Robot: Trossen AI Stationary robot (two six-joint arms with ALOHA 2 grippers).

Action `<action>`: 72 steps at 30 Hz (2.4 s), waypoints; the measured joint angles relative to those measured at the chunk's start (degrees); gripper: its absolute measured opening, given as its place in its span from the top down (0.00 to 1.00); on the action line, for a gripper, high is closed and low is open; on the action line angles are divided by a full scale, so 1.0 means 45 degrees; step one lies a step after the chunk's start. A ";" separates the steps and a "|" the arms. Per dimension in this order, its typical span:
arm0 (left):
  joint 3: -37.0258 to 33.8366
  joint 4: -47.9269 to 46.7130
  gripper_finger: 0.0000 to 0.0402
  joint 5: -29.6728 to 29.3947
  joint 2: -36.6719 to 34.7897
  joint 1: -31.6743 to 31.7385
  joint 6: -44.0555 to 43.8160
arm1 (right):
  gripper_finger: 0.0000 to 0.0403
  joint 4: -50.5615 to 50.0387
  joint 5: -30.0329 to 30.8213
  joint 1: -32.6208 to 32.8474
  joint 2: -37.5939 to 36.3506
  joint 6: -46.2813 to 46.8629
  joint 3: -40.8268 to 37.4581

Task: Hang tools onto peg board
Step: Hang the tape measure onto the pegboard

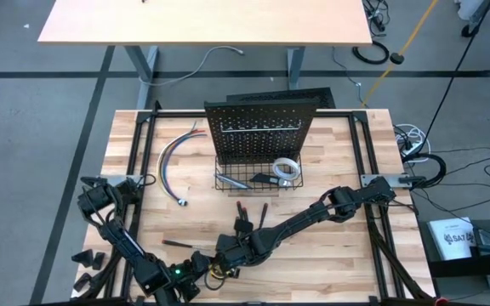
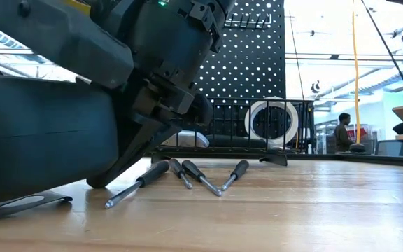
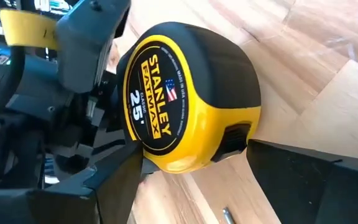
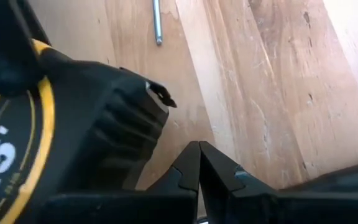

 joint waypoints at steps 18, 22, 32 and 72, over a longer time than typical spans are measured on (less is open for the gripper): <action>-0.0039 0.0031 0.27 0.0017 -0.0015 0.0003 -0.0347 | 1.00 0.0207 0.3291 0.1153 -0.1359 -0.1957 -0.0019; -0.0039 0.0030 0.27 0.0016 -0.0010 -0.0102 -0.0427 | 1.00 0.0316 0.3916 0.1539 -0.1374 -0.1701 -0.0024; -0.0039 0.0050 0.27 0.0016 0.0004 -0.0136 -0.0670 | 1.00 0.0766 0.3517 0.1716 -0.1427 -0.1080 -0.0024; -0.0068 0.0191 0.27 -0.0358 -0.0108 -0.0082 -0.0248 | 1.00 0.2516 0.1925 0.1484 -0.1539 0.2703 -0.2565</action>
